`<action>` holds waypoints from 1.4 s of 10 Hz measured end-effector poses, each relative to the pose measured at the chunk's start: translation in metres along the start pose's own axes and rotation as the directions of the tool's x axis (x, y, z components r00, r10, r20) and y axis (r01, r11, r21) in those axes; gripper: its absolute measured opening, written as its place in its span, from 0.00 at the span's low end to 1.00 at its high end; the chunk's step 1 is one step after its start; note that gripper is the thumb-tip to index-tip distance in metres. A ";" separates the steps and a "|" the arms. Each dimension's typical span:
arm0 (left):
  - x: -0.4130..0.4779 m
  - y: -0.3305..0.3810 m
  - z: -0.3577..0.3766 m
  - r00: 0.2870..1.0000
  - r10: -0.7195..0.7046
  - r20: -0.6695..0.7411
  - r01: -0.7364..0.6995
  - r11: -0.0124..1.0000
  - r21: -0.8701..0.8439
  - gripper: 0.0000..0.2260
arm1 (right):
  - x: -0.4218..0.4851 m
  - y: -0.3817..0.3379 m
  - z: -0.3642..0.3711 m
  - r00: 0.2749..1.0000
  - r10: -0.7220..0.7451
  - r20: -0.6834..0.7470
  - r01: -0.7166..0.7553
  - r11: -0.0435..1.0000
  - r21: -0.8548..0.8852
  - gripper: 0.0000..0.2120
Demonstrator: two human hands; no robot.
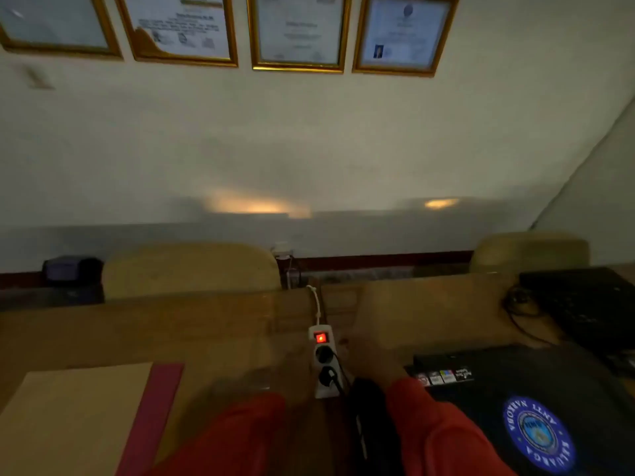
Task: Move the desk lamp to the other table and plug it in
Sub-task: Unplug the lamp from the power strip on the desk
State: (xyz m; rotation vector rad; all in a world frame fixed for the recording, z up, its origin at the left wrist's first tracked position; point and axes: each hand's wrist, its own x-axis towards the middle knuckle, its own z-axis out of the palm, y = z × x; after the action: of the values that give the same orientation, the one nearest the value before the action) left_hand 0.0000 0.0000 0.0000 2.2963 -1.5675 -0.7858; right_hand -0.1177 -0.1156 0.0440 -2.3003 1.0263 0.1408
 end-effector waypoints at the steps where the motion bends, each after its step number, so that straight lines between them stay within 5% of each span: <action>1: 0.005 0.000 0.012 0.998 -0.066 0.004 0.065 0.986 -0.154 0.22 | 0.009 -0.002 0.007 0.999 0.034 0.039 -0.036 0.999 0.040 0.15; 3: 0.004 -0.004 0.019 0.984 -0.111 -0.137 0.080 0.973 -0.217 0.21 | 0.020 -0.010 0.018 0.992 0.081 0.099 -0.074 0.994 -0.075 0.18; 8: 0.011 -0.005 0.009 0.987 -0.144 -0.071 0.101 0.900 -0.425 0.18 | 0.032 -0.027 0.028 0.991 0.130 0.009 -0.128 0.985 -0.120 0.15; 10: 0.014 0.000 0.004 0.978 -0.209 -0.015 0.187 0.906 -0.380 0.18 | 0.024 -0.034 0.015 0.997 0.082 -0.011 -0.083 0.991 -0.108 0.15; 14: -0.037 0.040 -0.067 0.999 -0.040 0.022 0.044 0.982 -0.182 0.17 | -0.058 -0.074 -0.040 0.947 0.103 -0.305 0.027 0.918 0.395 0.08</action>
State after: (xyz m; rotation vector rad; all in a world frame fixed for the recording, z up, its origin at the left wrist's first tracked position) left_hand -0.0040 0.0122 0.0859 2.2024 -1.3954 -0.9228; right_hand -0.1118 -0.0634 0.1317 -1.9653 1.1398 -0.4068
